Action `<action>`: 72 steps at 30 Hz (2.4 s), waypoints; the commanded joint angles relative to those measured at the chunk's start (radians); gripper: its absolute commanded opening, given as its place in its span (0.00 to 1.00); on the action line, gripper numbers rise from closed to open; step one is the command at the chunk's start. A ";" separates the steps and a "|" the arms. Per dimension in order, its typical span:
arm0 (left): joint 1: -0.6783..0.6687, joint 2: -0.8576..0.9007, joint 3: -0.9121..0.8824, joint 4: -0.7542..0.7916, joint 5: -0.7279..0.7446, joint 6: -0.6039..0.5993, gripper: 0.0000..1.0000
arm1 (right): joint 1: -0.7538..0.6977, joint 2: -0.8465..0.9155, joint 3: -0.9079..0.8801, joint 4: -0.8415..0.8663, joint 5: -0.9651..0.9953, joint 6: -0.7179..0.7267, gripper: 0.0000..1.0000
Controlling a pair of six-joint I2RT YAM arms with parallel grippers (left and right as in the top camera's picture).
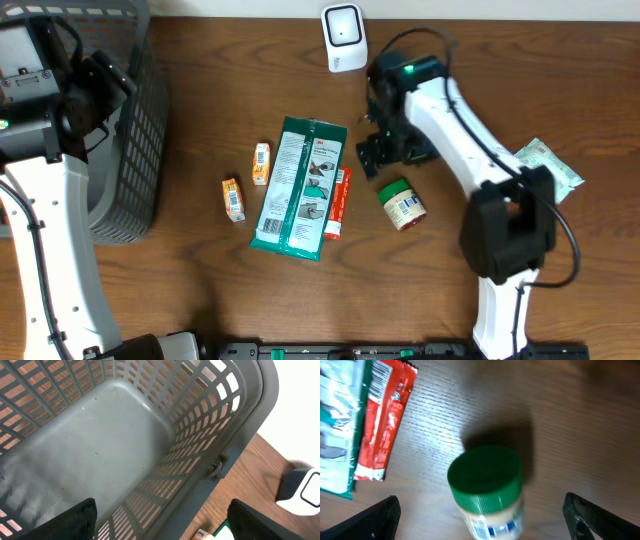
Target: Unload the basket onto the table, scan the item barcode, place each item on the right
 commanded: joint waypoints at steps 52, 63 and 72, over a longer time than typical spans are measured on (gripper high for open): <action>0.003 0.006 0.009 -0.001 -0.009 0.003 0.84 | 0.037 0.067 -0.198 0.158 0.191 -0.014 0.80; 0.003 0.006 0.009 -0.001 -0.009 0.002 0.84 | 0.037 0.067 -0.198 0.202 0.202 -0.044 0.78; 0.003 0.006 0.009 -0.001 -0.009 0.003 0.84 | 0.035 0.067 -0.198 0.187 0.202 -0.044 0.78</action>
